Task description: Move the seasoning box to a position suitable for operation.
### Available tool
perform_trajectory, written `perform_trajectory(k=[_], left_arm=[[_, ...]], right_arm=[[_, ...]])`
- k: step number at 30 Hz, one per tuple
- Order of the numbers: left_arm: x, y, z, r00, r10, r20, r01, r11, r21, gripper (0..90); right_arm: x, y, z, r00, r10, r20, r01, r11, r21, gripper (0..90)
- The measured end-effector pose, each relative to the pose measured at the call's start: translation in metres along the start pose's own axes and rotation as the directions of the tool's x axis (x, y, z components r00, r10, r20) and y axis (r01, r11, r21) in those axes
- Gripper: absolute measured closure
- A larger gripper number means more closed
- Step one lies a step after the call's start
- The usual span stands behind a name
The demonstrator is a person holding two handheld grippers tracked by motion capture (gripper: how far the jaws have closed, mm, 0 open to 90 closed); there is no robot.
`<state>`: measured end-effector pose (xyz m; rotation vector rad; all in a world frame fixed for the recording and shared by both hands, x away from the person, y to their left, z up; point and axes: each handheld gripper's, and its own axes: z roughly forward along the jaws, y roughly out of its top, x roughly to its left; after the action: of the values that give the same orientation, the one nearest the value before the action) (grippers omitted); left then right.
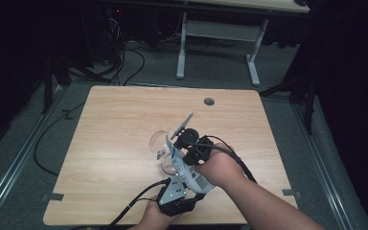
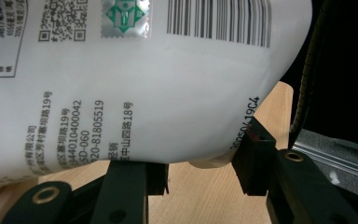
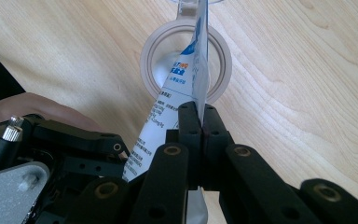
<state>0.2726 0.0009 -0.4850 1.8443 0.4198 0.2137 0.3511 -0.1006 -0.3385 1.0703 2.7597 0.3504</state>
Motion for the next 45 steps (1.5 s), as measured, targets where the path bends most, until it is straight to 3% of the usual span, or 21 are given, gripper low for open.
perform_trajectory(k=[45], left_arm=[[-0.0004,0.0000,-0.0002,0.9999,-0.004,0.012,0.004,1.0000,-0.006,61.4]], right_arm=[[0.0009,0.0004,-0.0001,1.0000,-0.002,0.007,0.002,1.000,0.001,89.8]])
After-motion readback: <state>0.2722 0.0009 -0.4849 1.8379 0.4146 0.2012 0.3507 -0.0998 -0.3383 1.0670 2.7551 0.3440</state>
